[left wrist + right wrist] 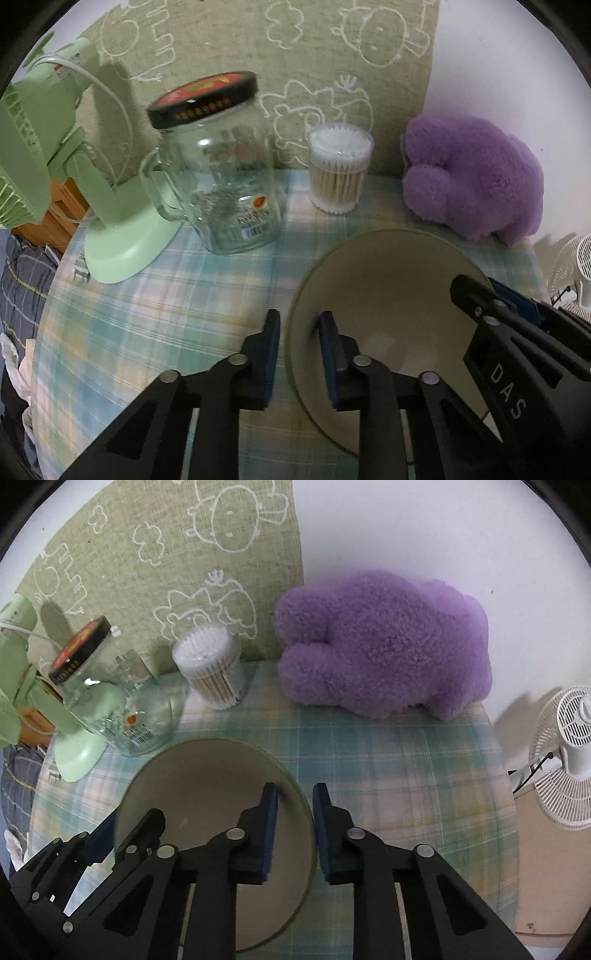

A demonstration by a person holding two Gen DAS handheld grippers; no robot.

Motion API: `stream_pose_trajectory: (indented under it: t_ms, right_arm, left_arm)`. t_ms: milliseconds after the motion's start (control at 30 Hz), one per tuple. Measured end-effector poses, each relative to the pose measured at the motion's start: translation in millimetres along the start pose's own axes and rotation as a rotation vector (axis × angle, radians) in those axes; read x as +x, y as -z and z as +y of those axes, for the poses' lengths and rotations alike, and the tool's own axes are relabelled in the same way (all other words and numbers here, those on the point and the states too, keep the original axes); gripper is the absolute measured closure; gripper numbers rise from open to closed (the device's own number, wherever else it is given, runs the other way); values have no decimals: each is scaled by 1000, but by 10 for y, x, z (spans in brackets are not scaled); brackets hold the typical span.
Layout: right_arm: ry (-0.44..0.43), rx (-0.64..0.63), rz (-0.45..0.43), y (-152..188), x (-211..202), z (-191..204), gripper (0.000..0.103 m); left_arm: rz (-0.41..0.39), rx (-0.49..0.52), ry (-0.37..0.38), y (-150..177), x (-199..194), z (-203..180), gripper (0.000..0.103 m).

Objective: Organize plates and bowls
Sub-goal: 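Close both grippers on the rim of the white bowl, then lift the bowl with both grippers and carry it toward the other bowls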

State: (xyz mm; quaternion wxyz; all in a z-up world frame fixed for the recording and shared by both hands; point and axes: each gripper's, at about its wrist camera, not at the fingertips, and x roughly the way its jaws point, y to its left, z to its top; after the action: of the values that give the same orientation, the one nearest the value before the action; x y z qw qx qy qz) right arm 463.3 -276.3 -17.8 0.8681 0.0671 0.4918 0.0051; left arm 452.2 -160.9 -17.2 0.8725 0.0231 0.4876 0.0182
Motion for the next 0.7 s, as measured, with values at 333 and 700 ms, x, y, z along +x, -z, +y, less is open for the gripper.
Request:
stream_pose_trajectory:
  t_ms: [333, 700]
  right_arm:
    - [10, -14, 9, 30, -45, 15, 82]
    - [9, -3, 15, 160, -302, -43, 83]
  left_arm:
    - [9, 39, -35, 22, -52, -88, 88]
    - [6, 67, -35, 115, -355, -50, 88]
